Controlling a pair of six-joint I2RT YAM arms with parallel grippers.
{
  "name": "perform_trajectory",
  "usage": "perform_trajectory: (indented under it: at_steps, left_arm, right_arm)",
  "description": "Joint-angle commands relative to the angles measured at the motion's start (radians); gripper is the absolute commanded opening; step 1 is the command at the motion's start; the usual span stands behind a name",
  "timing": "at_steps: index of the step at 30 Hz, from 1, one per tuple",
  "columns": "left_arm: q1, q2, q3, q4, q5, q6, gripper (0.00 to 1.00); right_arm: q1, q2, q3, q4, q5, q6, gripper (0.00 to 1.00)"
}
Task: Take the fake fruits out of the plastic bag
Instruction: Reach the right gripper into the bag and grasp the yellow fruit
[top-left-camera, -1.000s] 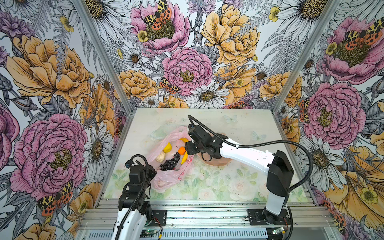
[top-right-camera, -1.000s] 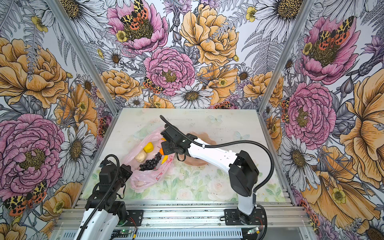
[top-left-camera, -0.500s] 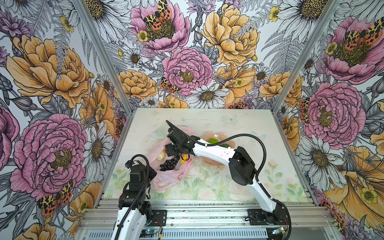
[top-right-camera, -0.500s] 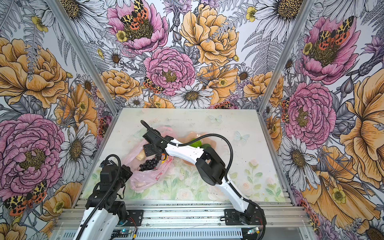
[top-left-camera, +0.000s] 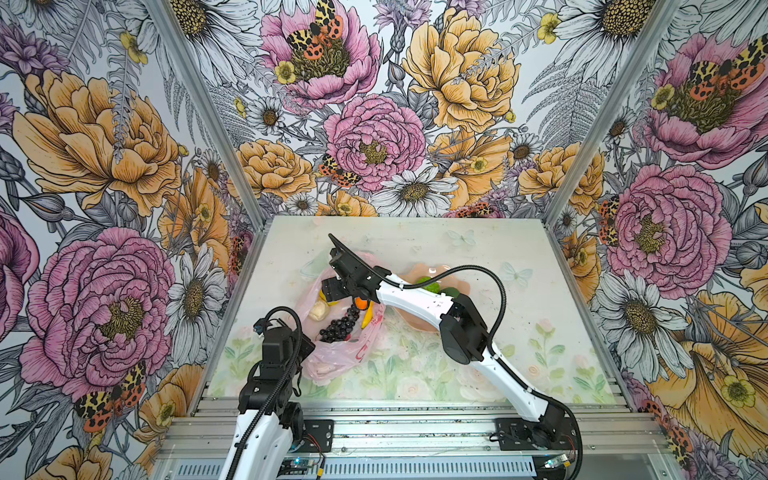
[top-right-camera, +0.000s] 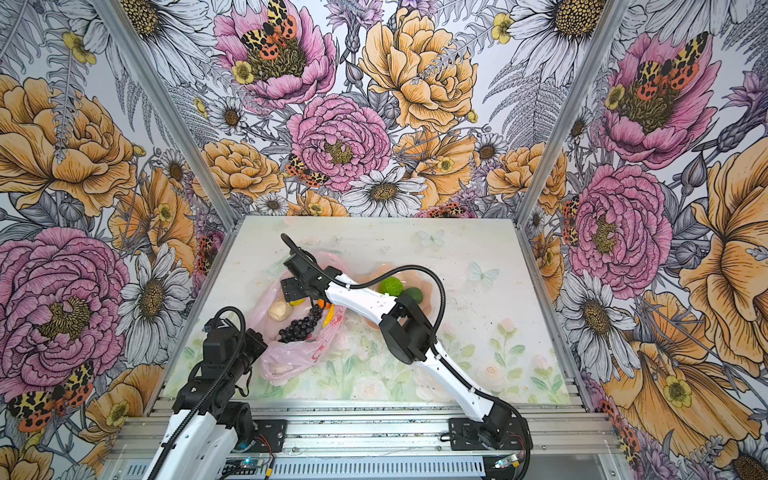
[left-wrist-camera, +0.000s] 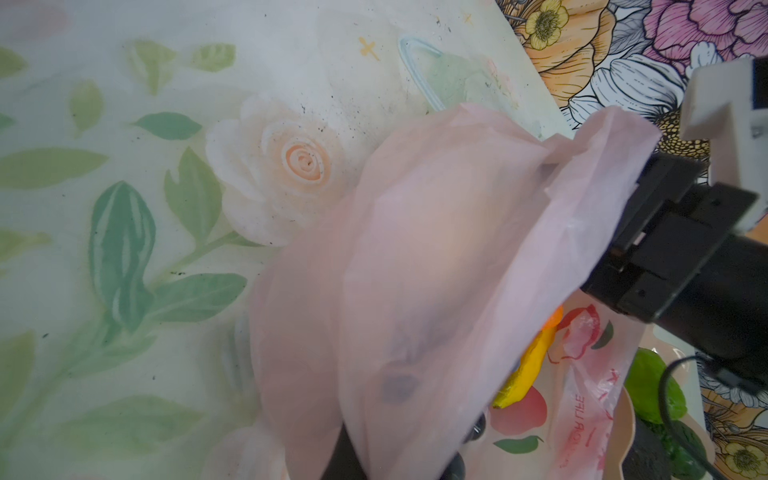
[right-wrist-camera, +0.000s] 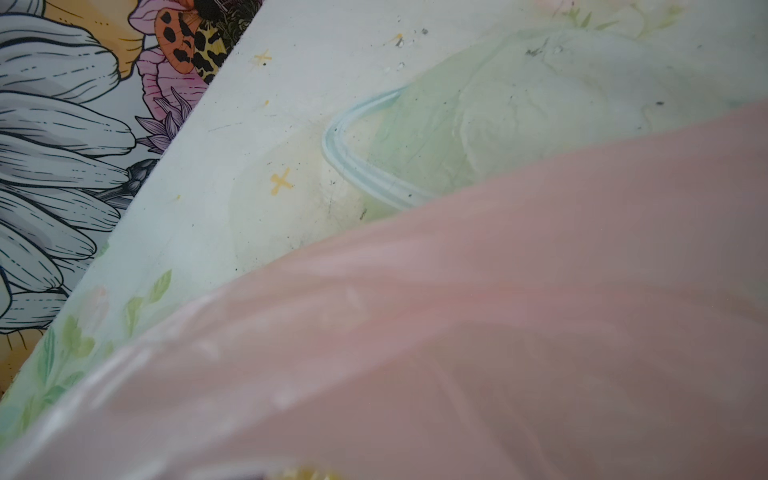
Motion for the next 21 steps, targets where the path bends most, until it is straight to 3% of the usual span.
perform_trajectory:
  at_steps: [1,11,15,19,21]
  left_arm:
    - [-0.009,0.002,0.026,0.025,-0.025,0.02,0.0]
    - [-0.046,-0.001,0.031,0.024,-0.062,0.02,0.0]
    - [-0.054,0.002,0.032,0.024,-0.073,0.02,0.0]
    - [-0.058,0.002,0.033,0.024,-0.075,0.02,0.0]
    - [-0.059,0.002,0.033,0.025,-0.076,0.02,0.0]
  right_arm:
    - [-0.008,0.05,0.073,0.015,-0.046,-0.003,0.82]
    - [-0.025,0.149,0.176,0.019,-0.129,0.002,0.93]
    - [-0.031,0.167,0.195,0.015,-0.137,0.025,0.85]
    - [-0.043,0.098,0.099,0.013,-0.07,0.065,0.72]
    - [-0.045,0.053,0.046,0.014,-0.046,0.066,0.7]
